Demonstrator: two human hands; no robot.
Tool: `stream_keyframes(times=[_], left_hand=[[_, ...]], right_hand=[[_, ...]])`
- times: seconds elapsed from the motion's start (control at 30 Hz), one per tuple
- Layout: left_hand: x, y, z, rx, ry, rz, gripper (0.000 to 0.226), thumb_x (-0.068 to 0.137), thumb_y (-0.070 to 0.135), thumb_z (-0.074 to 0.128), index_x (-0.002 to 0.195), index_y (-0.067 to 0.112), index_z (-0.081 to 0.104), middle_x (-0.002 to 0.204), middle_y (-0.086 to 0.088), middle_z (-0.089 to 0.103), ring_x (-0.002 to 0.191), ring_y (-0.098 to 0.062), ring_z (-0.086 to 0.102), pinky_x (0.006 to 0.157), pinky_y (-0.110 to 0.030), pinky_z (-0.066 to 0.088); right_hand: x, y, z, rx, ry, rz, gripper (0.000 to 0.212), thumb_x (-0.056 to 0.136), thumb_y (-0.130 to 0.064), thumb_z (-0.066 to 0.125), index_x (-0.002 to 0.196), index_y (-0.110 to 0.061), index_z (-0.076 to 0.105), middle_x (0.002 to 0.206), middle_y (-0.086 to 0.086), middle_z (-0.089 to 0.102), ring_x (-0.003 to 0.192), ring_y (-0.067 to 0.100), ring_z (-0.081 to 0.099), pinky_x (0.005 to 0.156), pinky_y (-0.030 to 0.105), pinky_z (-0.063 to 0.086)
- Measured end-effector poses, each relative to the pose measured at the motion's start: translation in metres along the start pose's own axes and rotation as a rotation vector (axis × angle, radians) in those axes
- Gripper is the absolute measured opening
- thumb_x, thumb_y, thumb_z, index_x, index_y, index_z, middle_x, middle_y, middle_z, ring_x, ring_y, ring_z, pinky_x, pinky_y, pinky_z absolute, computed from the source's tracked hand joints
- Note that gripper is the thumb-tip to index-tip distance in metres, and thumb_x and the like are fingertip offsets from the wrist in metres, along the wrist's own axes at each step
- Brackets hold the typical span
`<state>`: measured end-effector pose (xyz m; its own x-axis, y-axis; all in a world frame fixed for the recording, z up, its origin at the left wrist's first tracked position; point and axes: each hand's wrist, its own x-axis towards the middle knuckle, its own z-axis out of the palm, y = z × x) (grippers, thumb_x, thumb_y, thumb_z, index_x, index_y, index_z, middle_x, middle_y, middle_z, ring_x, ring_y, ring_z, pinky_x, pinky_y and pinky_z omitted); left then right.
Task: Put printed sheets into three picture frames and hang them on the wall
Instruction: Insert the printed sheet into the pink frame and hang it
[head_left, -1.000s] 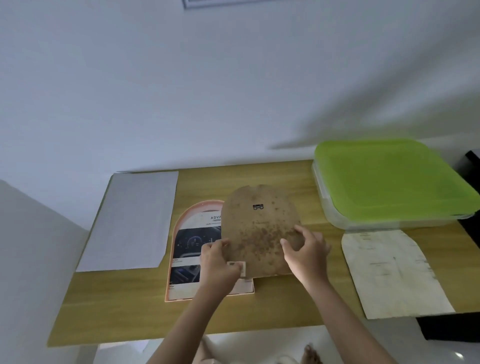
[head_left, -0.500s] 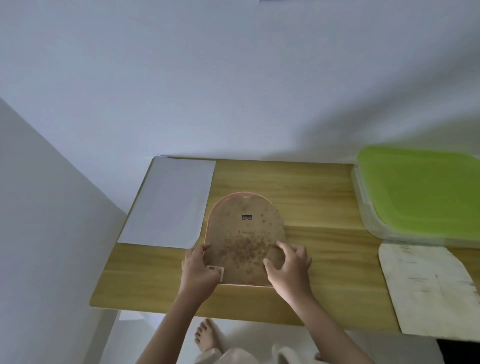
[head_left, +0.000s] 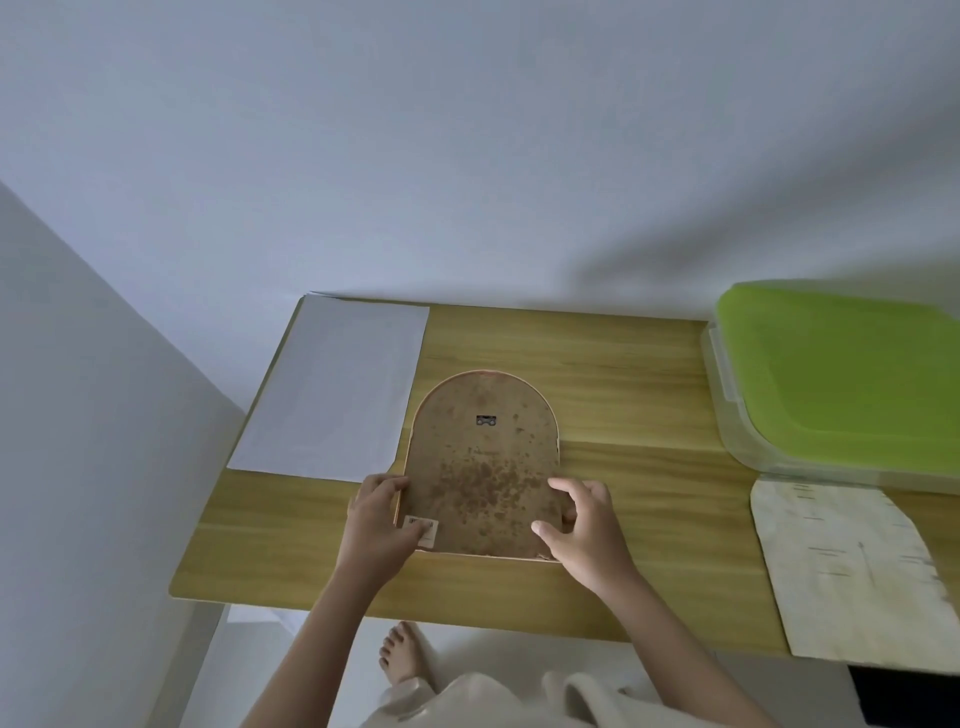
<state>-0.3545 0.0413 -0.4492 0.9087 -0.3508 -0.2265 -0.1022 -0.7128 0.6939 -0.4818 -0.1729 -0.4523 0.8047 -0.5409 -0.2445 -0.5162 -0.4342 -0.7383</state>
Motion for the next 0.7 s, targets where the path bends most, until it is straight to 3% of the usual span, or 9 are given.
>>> stream_keyframes(times=[0.1,0.23,0.33,0.47,0.53,0.63,0.7], left_hand=[[0.000,-0.002,-0.002,-0.078,-0.013,-0.018,0.058,0.069,0.013,0.079,0.121,0.017,0.056,0.110,0.007,0.053,0.097,-0.016,0.058,0.080,-0.024,0.045],[0.003,-0.008,-0.004,-0.109,-0.008,-0.012,0.059,0.066,0.015,0.082,0.119,0.023,0.057,0.110,0.009,0.058,0.093,-0.014,0.063,0.079,-0.030,0.052],[0.005,-0.009,-0.005,-0.104,-0.012,-0.005,0.059,0.065,0.016,0.082,0.118,0.027,0.058,0.108,0.011,0.058,0.090,-0.013,0.063,0.079,-0.033,0.054],[0.006,-0.008,-0.005,-0.084,0.000,0.019,0.057,0.065,0.015,0.082,0.116,0.028,0.060,0.104,0.015,0.057,0.084,-0.013,0.063,0.077,-0.035,0.055],[0.008,-0.008,-0.006,-0.081,-0.019,0.028,0.057,0.064,0.014,0.082,0.115,0.027,0.060,0.104,0.015,0.056,0.083,-0.015,0.064,0.076,-0.038,0.055],[0.012,-0.009,-0.007,-0.053,-0.048,0.049,0.059,0.064,0.014,0.081,0.118,0.024,0.059,0.104,0.013,0.053,0.082,-0.016,0.064,0.076,-0.038,0.056],[0.014,-0.010,-0.007,-0.028,-0.073,0.068,0.063,0.067,0.013,0.080,0.125,0.023,0.055,0.105,0.011,0.049,0.087,-0.013,0.062,0.079,-0.031,0.054]], right_hand=[[0.001,0.007,-0.001,0.049,-0.007,-0.008,0.049,0.073,-0.024,0.077,0.117,-0.027,0.056,0.107,-0.006,0.039,0.086,0.010,0.053,0.064,0.031,0.056],[0.003,0.011,-0.002,0.083,-0.020,-0.017,0.050,0.072,-0.024,0.079,0.115,-0.031,0.055,0.105,-0.009,0.038,0.087,0.008,0.052,0.058,0.023,0.053],[0.004,0.013,0.001,0.069,-0.017,-0.023,0.052,0.072,-0.025,0.079,0.118,-0.028,0.054,0.105,-0.007,0.039,0.085,0.012,0.052,0.067,0.028,0.053],[0.009,0.009,0.004,-0.009,-0.059,0.003,0.061,0.077,-0.024,0.075,0.130,-0.026,0.045,0.115,-0.004,0.034,0.098,0.011,0.048,0.082,0.022,0.041],[0.013,0.005,0.002,-0.032,-0.120,0.039,0.069,0.078,-0.023,0.074,0.137,-0.030,0.038,0.114,-0.003,0.031,0.095,0.011,0.049,0.083,0.023,0.045],[0.020,-0.002,-0.007,-0.070,-0.209,0.080,0.079,0.079,-0.024,0.074,0.141,-0.035,0.028,0.111,-0.002,0.031,0.083,0.007,0.051,0.062,0.008,0.043],[0.025,-0.008,-0.012,-0.113,-0.271,0.102,0.086,0.078,-0.025,0.074,0.144,-0.038,0.020,0.112,-0.002,0.030,0.074,0.003,0.052,0.052,0.007,0.039]])
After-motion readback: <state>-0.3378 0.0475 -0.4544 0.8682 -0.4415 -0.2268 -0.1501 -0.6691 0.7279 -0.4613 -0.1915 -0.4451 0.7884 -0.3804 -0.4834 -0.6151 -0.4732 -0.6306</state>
